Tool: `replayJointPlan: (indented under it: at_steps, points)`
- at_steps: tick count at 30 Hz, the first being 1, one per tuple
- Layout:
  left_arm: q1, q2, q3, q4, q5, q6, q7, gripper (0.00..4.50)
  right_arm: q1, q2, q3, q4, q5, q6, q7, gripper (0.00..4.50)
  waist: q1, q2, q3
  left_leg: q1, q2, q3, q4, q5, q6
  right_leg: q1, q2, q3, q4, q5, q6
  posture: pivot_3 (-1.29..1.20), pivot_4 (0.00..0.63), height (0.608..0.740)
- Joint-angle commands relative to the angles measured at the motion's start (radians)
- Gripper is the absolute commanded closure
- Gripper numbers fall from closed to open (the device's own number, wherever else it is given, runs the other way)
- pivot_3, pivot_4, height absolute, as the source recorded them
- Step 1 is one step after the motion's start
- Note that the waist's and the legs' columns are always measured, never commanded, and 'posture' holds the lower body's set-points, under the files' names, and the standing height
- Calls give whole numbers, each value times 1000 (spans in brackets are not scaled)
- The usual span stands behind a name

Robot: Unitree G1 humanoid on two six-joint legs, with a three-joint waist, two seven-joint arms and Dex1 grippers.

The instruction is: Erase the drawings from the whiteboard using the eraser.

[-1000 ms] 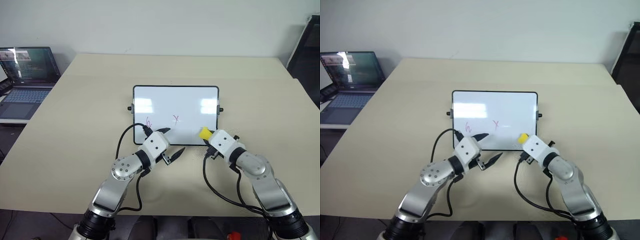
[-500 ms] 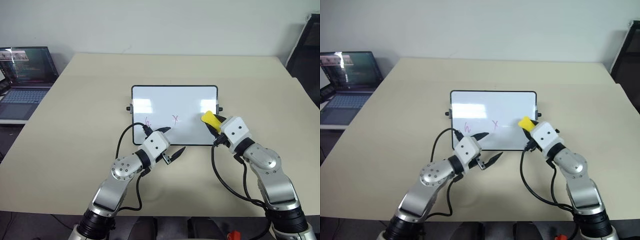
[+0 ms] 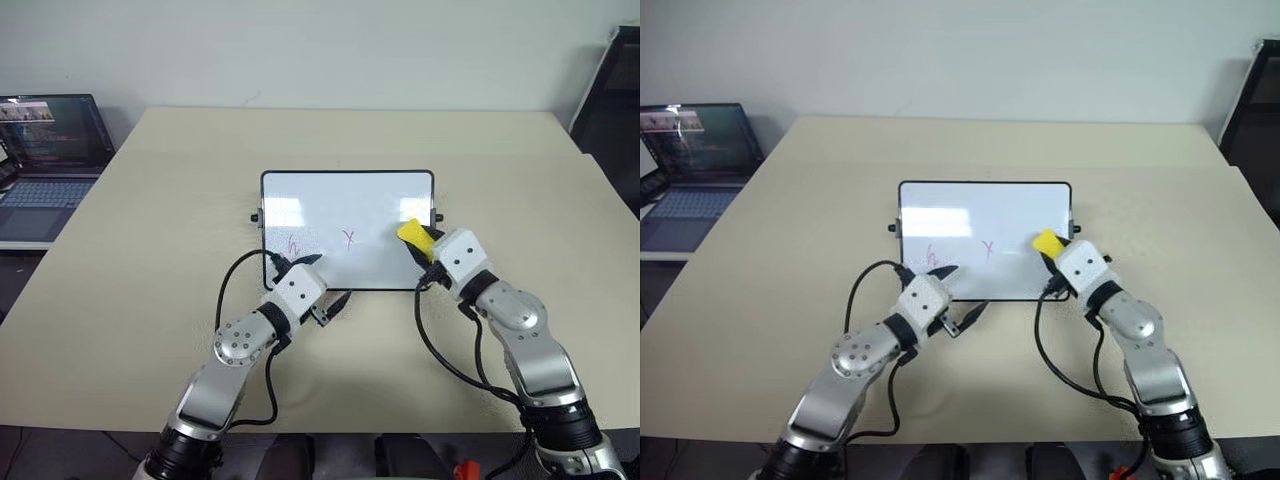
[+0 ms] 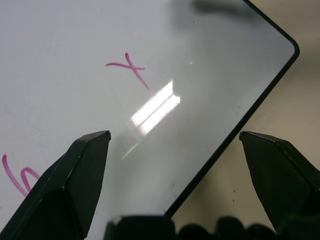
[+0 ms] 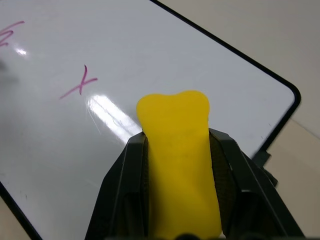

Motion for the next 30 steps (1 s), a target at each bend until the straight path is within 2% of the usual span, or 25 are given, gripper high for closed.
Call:
replayJointPlan:
  at_steps: [1, 10, 20, 26, 30]
  points:
    - [21, 2, 23, -77, 10, 10, 23, 0, -34, 5, 9, 4, -3, -43, 0, 3202, 0, 0, 0, 0, 0, 0, 0, 0, 0, 0, 0, 0, 0, 0, 0, 0, 150, 740]
    - [73, 1, 37, -126, 18, 21, 45, 0, -129, 55, 64, 104, -9, -88, -7, 3202, -2, 0, 0, 0, 0, 0, 0, 0, 0, 0, 0, 0, 1, 0, 0, 0, 150, 740]
    - [79, 8, 58, -115, 32, 15, 56, 0, -298, 153, 142, 311, -42, -195, -10, 3202, -5, 0, 0, 0, 0, 1, 0, 0, -1, -2, 0, 0, 1, 0, 0, 0, 150, 740]
    - [95, 6, 66, -133, 33, 25, 61, 0, -339, 127, 193, 417, -150, -146, -15, 3202, -6, 0, 0, 0, 0, 1, 0, 1, -1, -2, 0, 0, 1, 0, 0, 0, 150, 740]
    - [93, 4, 67, -145, 32, 34, 64, 0, -318, 117, 200, 417, -173, -127, -9, 3202, -7, 1, 0, 0, 0, 1, 0, 1, -1, -2, 0, 0, 2, 0, 0, 0, 150, 740]
